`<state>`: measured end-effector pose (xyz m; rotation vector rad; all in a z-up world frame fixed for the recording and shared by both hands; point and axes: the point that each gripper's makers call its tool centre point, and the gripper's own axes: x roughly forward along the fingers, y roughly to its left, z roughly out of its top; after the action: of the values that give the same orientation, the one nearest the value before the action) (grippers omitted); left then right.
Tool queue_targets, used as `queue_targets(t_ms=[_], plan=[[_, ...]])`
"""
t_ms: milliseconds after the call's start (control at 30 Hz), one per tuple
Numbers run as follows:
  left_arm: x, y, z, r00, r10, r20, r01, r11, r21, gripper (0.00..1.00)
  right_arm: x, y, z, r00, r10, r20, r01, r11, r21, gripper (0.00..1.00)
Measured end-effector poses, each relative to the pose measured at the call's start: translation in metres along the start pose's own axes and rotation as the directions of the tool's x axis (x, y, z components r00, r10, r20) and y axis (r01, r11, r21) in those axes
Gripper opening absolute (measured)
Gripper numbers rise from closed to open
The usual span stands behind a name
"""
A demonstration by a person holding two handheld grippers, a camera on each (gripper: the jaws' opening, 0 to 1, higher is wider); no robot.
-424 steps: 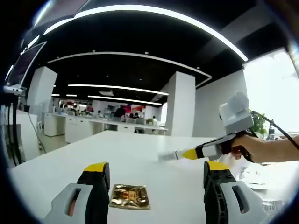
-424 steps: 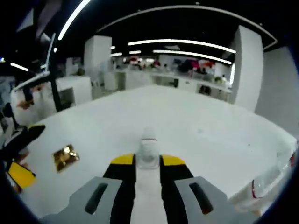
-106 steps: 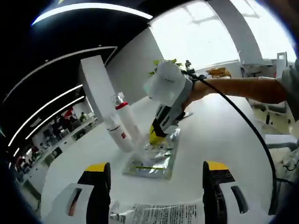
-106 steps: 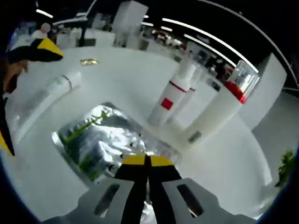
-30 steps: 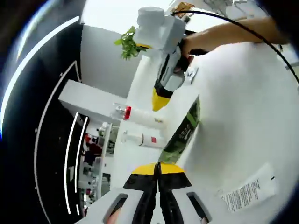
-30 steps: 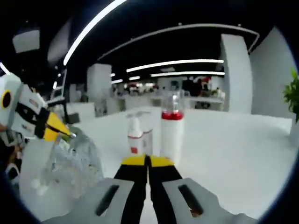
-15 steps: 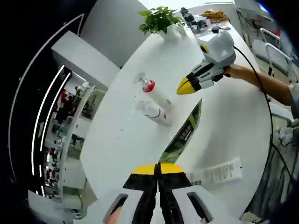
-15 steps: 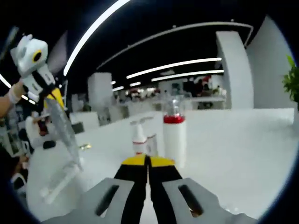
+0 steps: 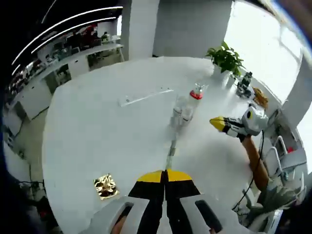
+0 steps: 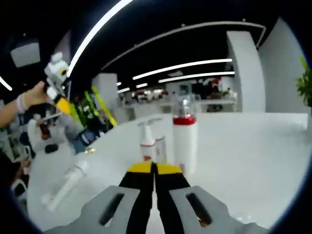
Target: Arrange the skincare products in the storage area until every visible bottle or jar stands upright without overlapping.
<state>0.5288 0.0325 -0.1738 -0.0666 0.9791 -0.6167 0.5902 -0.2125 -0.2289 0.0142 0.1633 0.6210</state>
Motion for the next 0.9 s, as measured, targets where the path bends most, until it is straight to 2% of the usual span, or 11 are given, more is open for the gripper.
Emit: queue_targets(t_ms=[100,200,267,333,433,467,533,600,733,833,900], plan=[[-0.001,0.013,-0.02,0.997,-0.05,-0.053,0.045,0.995,-0.092,0.0,0.002,0.004,-0.003,1.0,0.008,-0.009,-0.008,1.0,-0.006,0.0],[0.0,0.036,-0.049,0.991,0.012,-0.137,-0.029,0.993,-0.118,0.0,0.003,0.007,-0.006,1.0,0.016,-0.022,-0.017,1.0,-0.011,0.0],[0.002,0.049,-0.066,0.983,0.047,-0.178,-0.061,0.995,-0.076,0.0,0.004,0.007,-0.006,0.999,0.02,-0.025,-0.021,1.0,-0.014,0.0],[0.001,0.069,-0.083,0.961,0.161,-0.226,-0.151,0.987,0.064,0.0,0.004,0.009,-0.007,0.999,0.026,-0.025,-0.026,1.0,-0.008,0.0],[0.002,0.096,-0.073,0.945,0.32,-0.067,-0.298,0.928,0.223,0.16,0.003,0.009,-0.007,0.999,0.027,-0.026,-0.028,1.0,-0.007,0.0],[0.0,0.107,-0.07,0.921,0.39,-0.006,-0.376,0.891,0.257,0.22,0.004,0.009,-0.007,0.999,0.027,-0.029,-0.027,1.0,-0.007,0.0],[-0.003,0.115,-0.074,0.891,0.453,0.002,-0.424,0.832,0.357,0.22,0.004,0.01,-0.009,0.999,0.026,-0.035,-0.027,1.0,-0.011,0.0],[-0.004,0.129,-0.052,0.867,0.498,0.008,-0.471,0.814,0.341,0.25,0.005,0.011,-0.011,0.999,0.028,-0.042,-0.028,0.999,-0.015,0.0],[0.009,0.108,-0.048,0.92,0.391,0.033,-0.384,0.88,0.281,0.36,0.005,0.013,-0.013,0.998,0.032,-0.049,-0.033,0.999,-0.024,0.0],[0.025,0.06,-0.053,0.993,0.119,-0.014,-0.114,0.975,0.189,0.53,0.006,0.012,-0.013,0.998,0.032,-0.049,-0.034,0.999,-0.026,0.0],[0.03,0.042,-0.052,1.0,0.026,-0.013,-0.025,0.993,0.114,0.73,0.006,0.012,-0.014,0.998,0.033,-0.053,-0.034,0.999,-0.025,0.0]])
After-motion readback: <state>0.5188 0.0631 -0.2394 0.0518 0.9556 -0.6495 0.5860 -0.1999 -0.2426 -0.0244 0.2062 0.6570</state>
